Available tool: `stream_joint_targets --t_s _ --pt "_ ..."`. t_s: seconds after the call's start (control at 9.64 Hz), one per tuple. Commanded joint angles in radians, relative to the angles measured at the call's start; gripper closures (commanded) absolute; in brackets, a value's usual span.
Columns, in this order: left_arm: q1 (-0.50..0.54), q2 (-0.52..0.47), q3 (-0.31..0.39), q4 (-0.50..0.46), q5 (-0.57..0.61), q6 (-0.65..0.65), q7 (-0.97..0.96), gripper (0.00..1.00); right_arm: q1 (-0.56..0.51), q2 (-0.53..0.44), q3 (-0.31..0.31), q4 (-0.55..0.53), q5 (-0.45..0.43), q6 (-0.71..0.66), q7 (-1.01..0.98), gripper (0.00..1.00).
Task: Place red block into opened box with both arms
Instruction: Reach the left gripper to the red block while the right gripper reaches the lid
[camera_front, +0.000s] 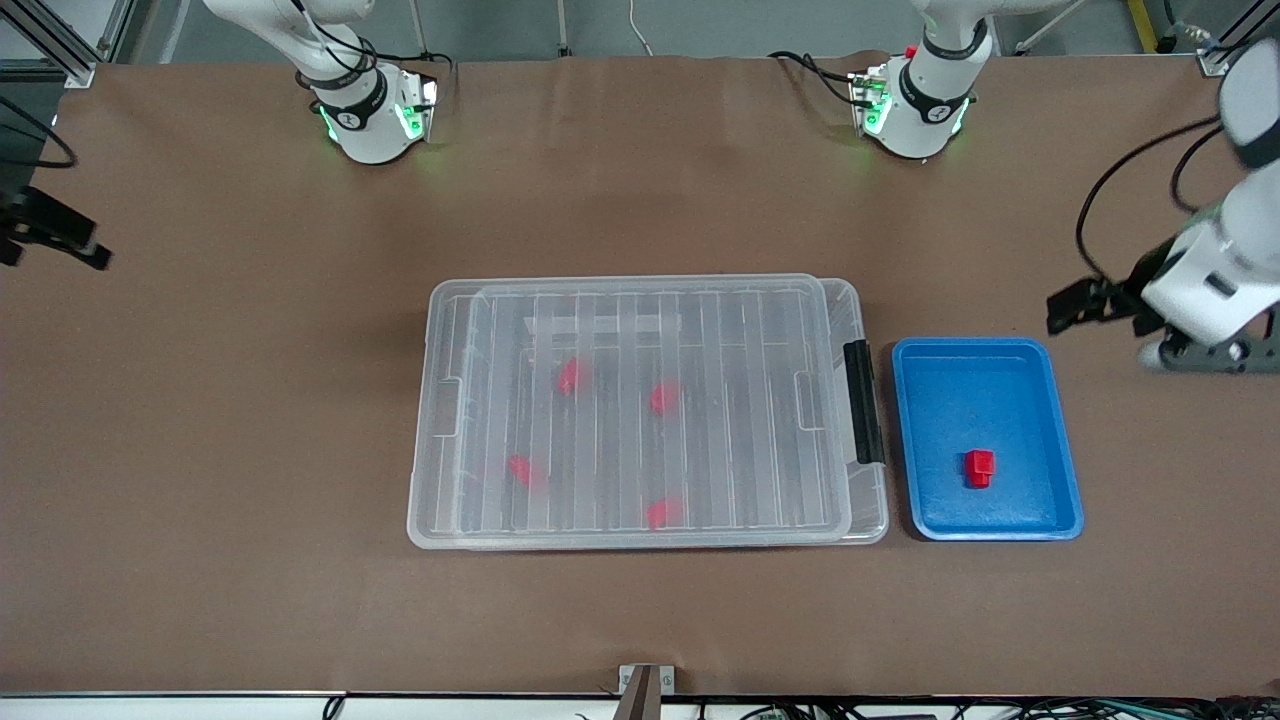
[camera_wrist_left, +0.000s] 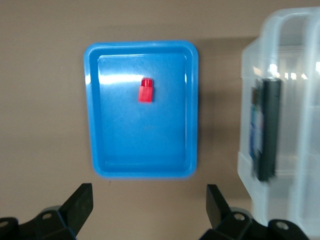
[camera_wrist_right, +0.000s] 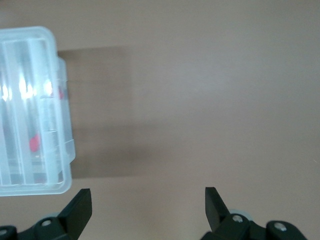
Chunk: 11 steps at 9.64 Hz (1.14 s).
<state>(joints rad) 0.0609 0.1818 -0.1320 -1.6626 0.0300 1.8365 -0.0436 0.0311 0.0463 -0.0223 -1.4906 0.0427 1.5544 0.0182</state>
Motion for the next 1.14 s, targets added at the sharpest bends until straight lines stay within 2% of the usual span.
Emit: stream_joint_targets --t_s 0.0,0.1,0.31,0.62,0.73,0.83,0.93,1.04 --pt "0.04 0.103 -0.001 -0.153 0.074 0.249 -0.005 0.0 0.022 0.128 0.114 0.003 -0.006 0.108 0.143 0.0" --pt "0.059 0.184 -0.003 -0.148 0.103 0.315 -0.005 0.0 0.05 0.191 0.143 0.0 -0.009 0.184 0.217 0.0" --pt "0.062 0.344 -0.003 -0.106 0.108 0.439 -0.007 0.0 0.123 0.303 0.144 -0.002 -0.014 0.28 0.256 0.0" --pt "0.053 0.534 -0.003 0.044 0.099 0.44 -0.01 0.11 0.151 0.382 0.145 -0.065 -0.066 0.412 0.263 0.0" --pt "0.045 0.577 -0.003 0.073 0.1 0.441 -0.01 0.19 0.157 0.394 0.147 -0.086 -0.067 0.435 0.255 0.0" --pt "0.045 0.606 -0.004 0.078 0.103 0.444 -0.009 0.3 0.171 0.395 0.147 -0.102 -0.067 0.45 0.25 0.0" --pt "0.042 0.611 -0.005 0.078 0.1 0.448 -0.01 0.5 0.179 0.403 0.147 -0.105 -0.07 0.461 0.249 0.0" --pt "0.039 0.611 -0.005 0.078 0.1 0.448 -0.01 0.8 0.191 0.418 0.147 -0.105 -0.073 0.478 0.249 0.0"
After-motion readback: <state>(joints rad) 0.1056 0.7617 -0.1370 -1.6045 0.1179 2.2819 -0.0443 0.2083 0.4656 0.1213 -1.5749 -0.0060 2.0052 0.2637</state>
